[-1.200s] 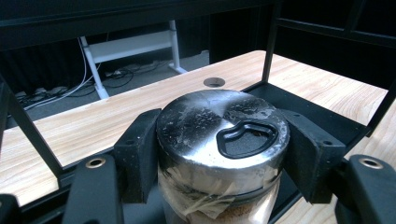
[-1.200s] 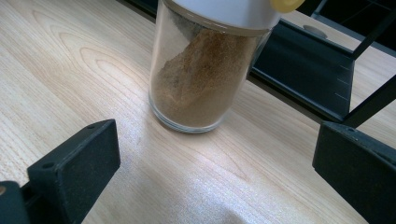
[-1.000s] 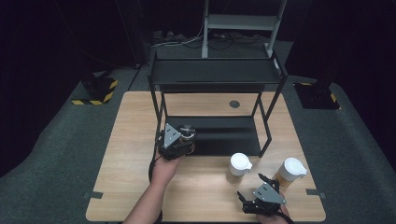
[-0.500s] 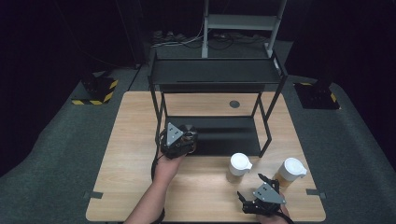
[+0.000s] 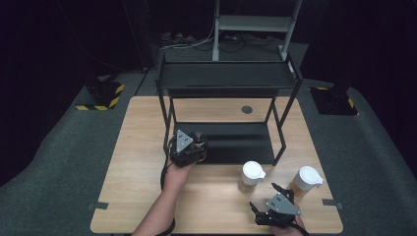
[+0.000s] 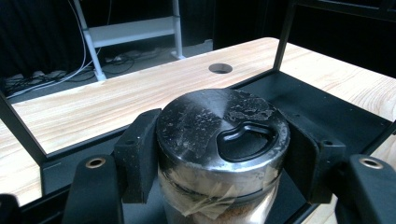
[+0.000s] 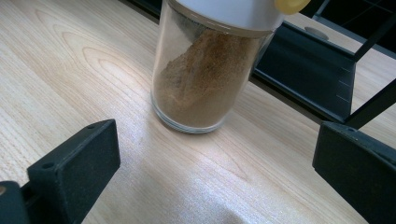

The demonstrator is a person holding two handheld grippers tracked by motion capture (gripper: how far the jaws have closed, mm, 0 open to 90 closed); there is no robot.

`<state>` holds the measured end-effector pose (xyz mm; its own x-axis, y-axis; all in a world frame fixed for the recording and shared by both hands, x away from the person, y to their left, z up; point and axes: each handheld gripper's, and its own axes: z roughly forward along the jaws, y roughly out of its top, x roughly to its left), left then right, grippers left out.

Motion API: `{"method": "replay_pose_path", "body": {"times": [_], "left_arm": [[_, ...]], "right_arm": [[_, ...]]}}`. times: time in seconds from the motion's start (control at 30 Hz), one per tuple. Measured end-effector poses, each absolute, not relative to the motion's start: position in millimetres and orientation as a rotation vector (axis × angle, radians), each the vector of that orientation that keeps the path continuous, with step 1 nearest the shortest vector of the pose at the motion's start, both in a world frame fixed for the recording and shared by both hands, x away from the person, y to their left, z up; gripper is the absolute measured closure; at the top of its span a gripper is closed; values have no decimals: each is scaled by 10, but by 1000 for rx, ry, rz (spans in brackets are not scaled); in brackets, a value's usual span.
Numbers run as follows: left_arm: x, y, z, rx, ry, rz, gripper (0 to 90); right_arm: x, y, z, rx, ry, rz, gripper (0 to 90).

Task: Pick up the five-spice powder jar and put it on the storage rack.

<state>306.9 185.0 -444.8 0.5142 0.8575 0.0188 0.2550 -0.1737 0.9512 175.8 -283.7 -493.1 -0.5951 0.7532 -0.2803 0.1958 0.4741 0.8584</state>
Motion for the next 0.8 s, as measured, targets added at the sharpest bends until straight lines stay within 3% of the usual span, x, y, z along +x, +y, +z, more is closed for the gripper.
{"method": "replay_pose_path", "body": {"times": [0.8], "left_arm": [[3078,1879,-4538,1722,965,729,334]], "right_arm": [[1753,-2836,-4935,777,2061,1084,0]]}}
